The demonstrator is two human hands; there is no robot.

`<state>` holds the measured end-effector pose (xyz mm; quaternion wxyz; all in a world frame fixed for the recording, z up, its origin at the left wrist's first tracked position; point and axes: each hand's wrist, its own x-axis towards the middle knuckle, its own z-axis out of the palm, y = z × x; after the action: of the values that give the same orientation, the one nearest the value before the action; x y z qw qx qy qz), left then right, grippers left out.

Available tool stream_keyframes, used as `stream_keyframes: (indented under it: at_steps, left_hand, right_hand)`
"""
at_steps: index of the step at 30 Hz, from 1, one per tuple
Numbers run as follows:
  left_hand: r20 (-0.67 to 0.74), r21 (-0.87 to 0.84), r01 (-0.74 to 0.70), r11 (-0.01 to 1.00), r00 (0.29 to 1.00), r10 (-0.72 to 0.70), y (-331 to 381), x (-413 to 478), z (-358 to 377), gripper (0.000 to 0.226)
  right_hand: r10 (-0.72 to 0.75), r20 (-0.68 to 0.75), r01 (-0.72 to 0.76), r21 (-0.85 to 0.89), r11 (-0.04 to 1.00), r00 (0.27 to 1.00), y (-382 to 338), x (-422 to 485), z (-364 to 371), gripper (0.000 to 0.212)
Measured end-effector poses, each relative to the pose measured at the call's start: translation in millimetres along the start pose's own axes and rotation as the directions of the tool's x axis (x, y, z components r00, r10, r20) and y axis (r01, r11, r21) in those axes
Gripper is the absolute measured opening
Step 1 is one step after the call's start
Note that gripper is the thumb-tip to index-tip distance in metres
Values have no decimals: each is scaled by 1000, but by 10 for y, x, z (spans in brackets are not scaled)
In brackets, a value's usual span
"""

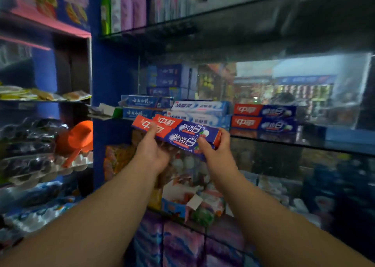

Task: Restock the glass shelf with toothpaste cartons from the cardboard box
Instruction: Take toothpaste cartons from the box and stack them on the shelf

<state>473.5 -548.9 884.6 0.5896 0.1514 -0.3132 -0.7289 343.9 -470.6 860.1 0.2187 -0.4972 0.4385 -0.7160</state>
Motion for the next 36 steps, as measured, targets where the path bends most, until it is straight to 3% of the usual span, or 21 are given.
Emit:
stream_keyframes:
  at_steps: [4,8,13,17,19,22,23,25,27,30,34,35,36]
  left_hand:
    - [71,-41,16,999,997,-14,70,202,311,43]
    - [186,-82,47,996,982,-31,-96,263,726,19]
    - [285,134,83,988,951,-118,-498,451,1147,21]
    - [334,366,-44,930,938,-87,-857,670,1317,27]
    - [308,609,-178,773,951,-24,-963,783,1340,37]
    - [281,898,-301,322,954,108,-1005,858,1405,54]
    - [271,926,-290,241,956,110,-1021,868,1446,56]
    - [274,942,-284,178,958,81,-1054,880,1543,58]
    - [279,945,-282,164,959,45,-1085,916,1600,57]
    - [278,942,-268,202,960,-18,-1098,985,1610,53]
    - [275,870,-190,455,953,-128,-1081,1064,1567,54]
    - [298,858,-189,477,940,-164,-1069,1055,1551,56]
    - [327,872,-219,438,927,-186,-1060,1052,1536,59]
  right_hand:
    - [-17,25,18,-43,999,1000,-333,159,-474,44]
    - [-60,-40,55,-118,992,997,-561,368,-955,46]
    - [-20,-145,3,-116,993,989,-741,623,-1596,49]
    - [23,-195,-48,-125,991,981,-768,855,-1990,40]
    - [70,-188,-100,-157,983,980,-768,955,-2093,34]
    - [183,-224,-228,-193,954,957,-741,1102,-2157,29]
    - [215,-256,-266,-186,946,943,-727,1151,-2167,26]
    - [273,-315,-332,-152,931,909,-708,1242,-2178,17]
    - [310,-360,-387,-163,908,880,-683,1309,-2178,13]
    - [265,-424,-422,-336,842,866,-617,1412,-2210,23]
    - [116,-488,-351,-424,835,865,-631,1462,-2211,43]
    - [127,-484,-351,-405,844,866,-637,1457,-2203,49]
    - [154,-463,-359,-396,845,873,-642,1435,-2180,51]
